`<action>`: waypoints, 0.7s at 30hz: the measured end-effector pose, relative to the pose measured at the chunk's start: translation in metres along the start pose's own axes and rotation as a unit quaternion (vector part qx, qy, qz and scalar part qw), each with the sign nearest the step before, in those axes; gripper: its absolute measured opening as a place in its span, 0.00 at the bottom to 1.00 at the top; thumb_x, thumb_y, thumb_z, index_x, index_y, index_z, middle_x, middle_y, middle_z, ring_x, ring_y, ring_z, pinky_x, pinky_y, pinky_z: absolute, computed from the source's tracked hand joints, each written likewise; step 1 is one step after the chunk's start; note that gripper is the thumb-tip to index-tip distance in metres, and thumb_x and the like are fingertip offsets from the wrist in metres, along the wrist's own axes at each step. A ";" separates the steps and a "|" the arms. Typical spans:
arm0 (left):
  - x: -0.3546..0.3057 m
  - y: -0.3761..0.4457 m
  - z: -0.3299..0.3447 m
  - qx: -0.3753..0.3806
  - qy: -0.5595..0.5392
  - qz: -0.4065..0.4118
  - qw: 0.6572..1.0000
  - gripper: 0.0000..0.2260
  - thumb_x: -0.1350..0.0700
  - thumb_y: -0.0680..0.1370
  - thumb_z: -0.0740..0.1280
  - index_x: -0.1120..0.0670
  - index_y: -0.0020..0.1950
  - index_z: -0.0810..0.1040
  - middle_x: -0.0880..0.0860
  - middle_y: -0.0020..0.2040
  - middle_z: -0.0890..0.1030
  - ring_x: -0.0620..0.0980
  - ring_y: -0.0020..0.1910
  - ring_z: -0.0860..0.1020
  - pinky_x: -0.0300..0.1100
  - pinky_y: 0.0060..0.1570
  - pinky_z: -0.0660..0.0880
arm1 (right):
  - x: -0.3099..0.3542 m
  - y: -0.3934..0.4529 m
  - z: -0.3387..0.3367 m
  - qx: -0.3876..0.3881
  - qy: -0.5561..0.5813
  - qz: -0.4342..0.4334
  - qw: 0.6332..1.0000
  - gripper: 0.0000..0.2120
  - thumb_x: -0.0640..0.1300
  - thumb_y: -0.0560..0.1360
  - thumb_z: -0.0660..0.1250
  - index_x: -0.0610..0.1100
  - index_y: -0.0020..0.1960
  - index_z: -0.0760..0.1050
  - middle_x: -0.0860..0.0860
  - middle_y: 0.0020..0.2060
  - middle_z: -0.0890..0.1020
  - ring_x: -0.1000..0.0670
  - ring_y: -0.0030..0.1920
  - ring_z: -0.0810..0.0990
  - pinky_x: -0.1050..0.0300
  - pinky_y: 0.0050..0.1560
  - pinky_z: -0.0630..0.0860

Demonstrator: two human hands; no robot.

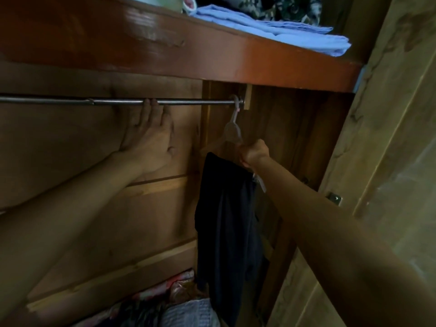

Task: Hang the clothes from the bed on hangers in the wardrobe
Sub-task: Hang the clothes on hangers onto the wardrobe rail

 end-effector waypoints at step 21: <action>-0.108 -0.061 -0.017 0.145 -0.296 0.090 0.940 0.32 0.40 0.73 0.71 0.48 0.73 0.67 0.50 0.68 0.72 0.49 0.64 0.72 0.45 0.60 0.72 | 0.006 -0.132 -0.071 0.129 -0.251 -0.157 0.947 0.25 0.48 0.72 0.76 0.45 0.66 0.75 0.49 0.55 0.80 0.49 0.56 0.79 0.58 0.51 0.77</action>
Point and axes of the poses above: each hand's wrist, its own y-axis towards the middle knuckle, its own z-axis out of the palm, x = y × z, the point moved 8 cm from there along y, towards the middle knuckle
